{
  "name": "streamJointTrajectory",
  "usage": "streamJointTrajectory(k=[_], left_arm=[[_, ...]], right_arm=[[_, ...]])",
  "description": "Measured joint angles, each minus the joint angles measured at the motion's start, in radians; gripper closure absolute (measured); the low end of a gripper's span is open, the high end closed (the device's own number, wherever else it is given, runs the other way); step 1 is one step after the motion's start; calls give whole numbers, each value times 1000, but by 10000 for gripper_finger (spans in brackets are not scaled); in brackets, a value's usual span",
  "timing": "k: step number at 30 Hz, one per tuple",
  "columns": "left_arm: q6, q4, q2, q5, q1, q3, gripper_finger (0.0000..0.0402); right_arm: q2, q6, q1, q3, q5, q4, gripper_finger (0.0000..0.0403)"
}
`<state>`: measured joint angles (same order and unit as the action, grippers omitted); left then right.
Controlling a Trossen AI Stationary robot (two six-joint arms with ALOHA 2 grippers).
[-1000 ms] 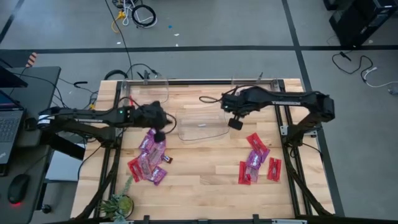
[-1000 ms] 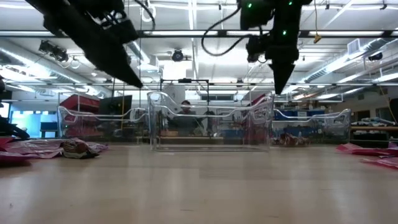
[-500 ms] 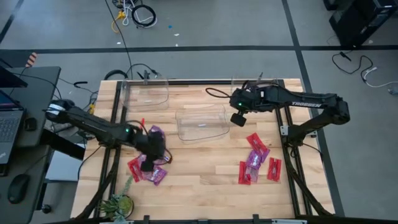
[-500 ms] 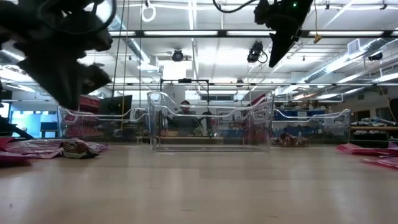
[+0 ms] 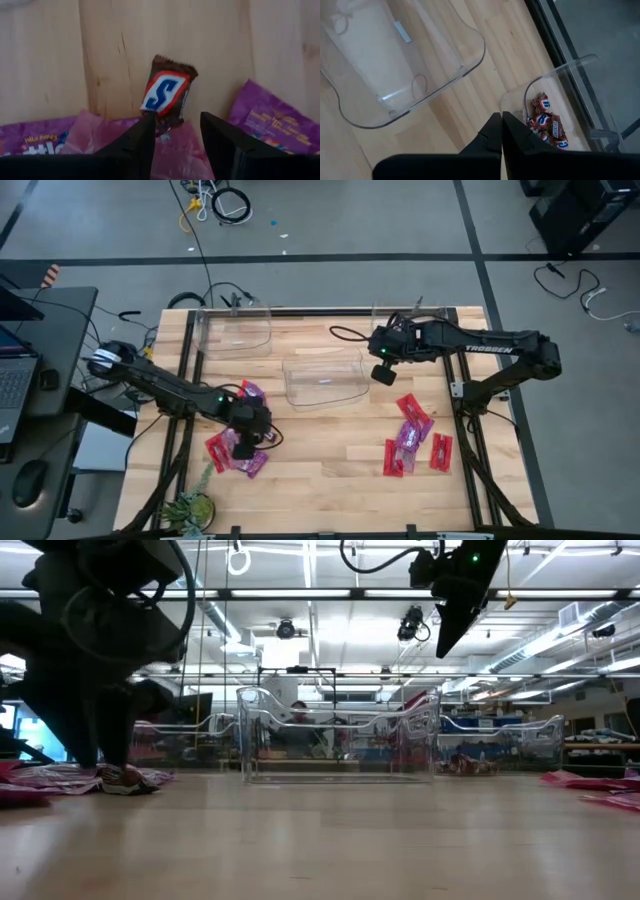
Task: Sort candy
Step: Put the brown chocolate bar into the top right transparent bin
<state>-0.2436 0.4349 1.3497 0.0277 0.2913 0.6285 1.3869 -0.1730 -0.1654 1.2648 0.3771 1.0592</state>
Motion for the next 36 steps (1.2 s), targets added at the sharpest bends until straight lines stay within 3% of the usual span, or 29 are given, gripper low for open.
streamJointTrajectory(k=[7,15,24,31,36], left_arm=[[-26,13,38,-62,0,0,265],[-25,15,39,-85,-1,0,390],[3,85,-17,-87,-13,58,400],[-75,56,-129,-159,-98,86,400],[-79,-29,-238,-80,-172,86,401]], right_arm=[[0,18,0,0,0,-17,403],[1,26,0,0,0,-18,403],[0,55,0,0,0,-16,403],[0,73,8,0,48,-21,403],[0,113,35,1,93,-67,402]])
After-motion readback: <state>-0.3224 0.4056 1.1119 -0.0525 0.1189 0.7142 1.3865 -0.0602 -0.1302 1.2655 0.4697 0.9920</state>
